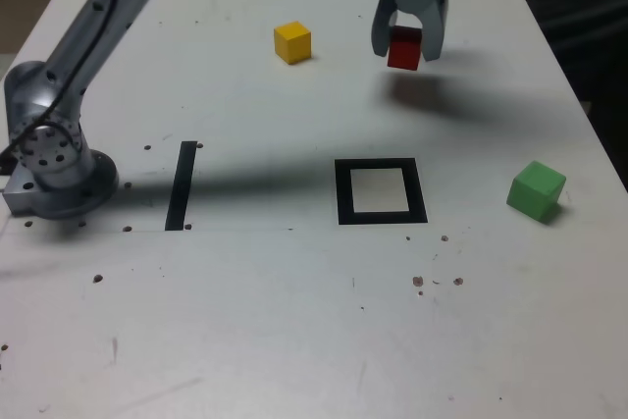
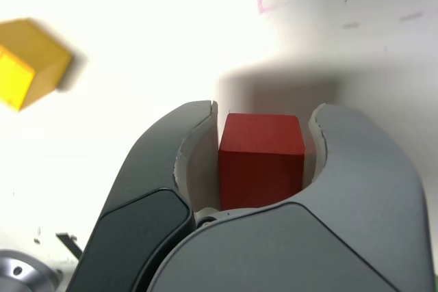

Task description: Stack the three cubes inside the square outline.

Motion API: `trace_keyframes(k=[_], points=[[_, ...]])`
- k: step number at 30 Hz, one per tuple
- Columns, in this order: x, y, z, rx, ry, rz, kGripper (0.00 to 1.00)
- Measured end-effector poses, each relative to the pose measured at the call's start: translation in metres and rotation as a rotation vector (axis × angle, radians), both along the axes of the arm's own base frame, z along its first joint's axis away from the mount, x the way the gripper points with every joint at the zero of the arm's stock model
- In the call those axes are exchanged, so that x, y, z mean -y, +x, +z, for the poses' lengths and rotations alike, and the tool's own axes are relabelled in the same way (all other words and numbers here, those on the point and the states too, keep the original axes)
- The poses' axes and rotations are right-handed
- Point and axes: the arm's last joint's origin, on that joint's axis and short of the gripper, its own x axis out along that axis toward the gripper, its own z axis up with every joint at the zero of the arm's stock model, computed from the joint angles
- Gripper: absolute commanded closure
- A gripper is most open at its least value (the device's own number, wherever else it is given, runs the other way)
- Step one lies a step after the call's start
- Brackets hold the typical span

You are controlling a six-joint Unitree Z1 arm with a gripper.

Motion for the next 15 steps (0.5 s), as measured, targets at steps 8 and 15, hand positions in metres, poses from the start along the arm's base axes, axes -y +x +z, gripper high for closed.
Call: trace_keyframes(k=[8,15], points=[[0.034,-0.027,0.015,0.021,-0.006,0.028,0.68],[0.072,-0.058,0.021,0.052,-0.028,0.047,0.68]])
